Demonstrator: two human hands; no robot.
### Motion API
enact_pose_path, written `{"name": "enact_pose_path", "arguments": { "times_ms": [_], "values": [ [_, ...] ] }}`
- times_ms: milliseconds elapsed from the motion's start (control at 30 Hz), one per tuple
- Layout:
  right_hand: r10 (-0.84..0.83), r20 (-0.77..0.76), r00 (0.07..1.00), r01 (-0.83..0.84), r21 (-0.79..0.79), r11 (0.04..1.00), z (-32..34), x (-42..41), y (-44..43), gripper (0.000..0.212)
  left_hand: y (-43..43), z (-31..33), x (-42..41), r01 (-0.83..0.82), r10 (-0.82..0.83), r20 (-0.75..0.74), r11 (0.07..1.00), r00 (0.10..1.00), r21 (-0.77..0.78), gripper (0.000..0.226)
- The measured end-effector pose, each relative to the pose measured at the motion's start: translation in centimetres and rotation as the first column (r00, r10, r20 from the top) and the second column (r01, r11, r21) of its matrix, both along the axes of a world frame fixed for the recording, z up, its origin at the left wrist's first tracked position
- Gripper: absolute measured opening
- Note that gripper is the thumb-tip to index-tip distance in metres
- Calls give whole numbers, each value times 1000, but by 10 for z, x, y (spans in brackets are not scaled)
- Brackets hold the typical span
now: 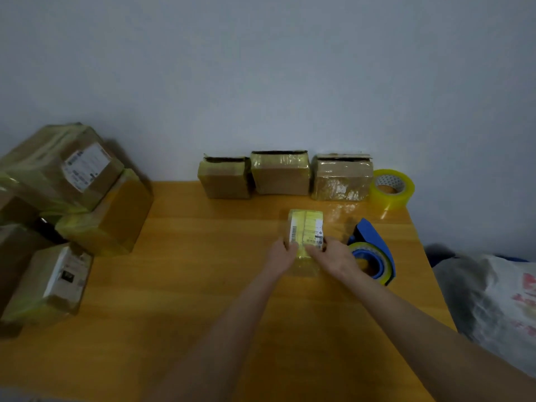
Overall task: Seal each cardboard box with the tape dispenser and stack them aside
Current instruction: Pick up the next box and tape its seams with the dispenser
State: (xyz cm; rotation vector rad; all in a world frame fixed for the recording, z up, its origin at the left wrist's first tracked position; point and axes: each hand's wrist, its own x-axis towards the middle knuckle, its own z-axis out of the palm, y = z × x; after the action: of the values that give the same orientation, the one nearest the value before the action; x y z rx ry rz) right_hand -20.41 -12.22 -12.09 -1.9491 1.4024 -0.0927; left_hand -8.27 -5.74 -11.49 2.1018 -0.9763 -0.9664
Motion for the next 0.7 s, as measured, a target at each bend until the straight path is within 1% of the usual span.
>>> {"name": "enact_pose_path", "arguments": {
  "times_ms": [67,133,200,300,367,467,600,700],
  "values": [
    [12,-29,1000,-12,0,1000,4,9,2,42,2,7,2,-18,18,-43,1000,999,8,37],
    [39,-12,999,-39,-16,999,10,23,5,42,8,16,12,-79,79,-25,997,997,-7,36],
    [81,70,994,-78,-38,996,16,43,8,40,17,24,27,-140,140,12,989,990,-45,35],
    [163,222,961,-155,-53,987,25,79,20,32,40,38,57,-235,240,87,970,967,-69,35],
    [181,310,933,-186,-14,982,31,106,35,34,60,45,79,-272,281,181,959,942,-75,38],
    [182,462,868,-246,83,966,34,146,58,40,88,54,112,-340,351,255,936,901,-88,40],
    [185,496,848,-273,111,956,36,194,83,49,113,56,155,-393,404,284,914,869,-99,41],
    [188,498,847,-284,123,951,32,234,95,46,124,51,194,-392,400,373,915,837,-100,38]
  ]
}}
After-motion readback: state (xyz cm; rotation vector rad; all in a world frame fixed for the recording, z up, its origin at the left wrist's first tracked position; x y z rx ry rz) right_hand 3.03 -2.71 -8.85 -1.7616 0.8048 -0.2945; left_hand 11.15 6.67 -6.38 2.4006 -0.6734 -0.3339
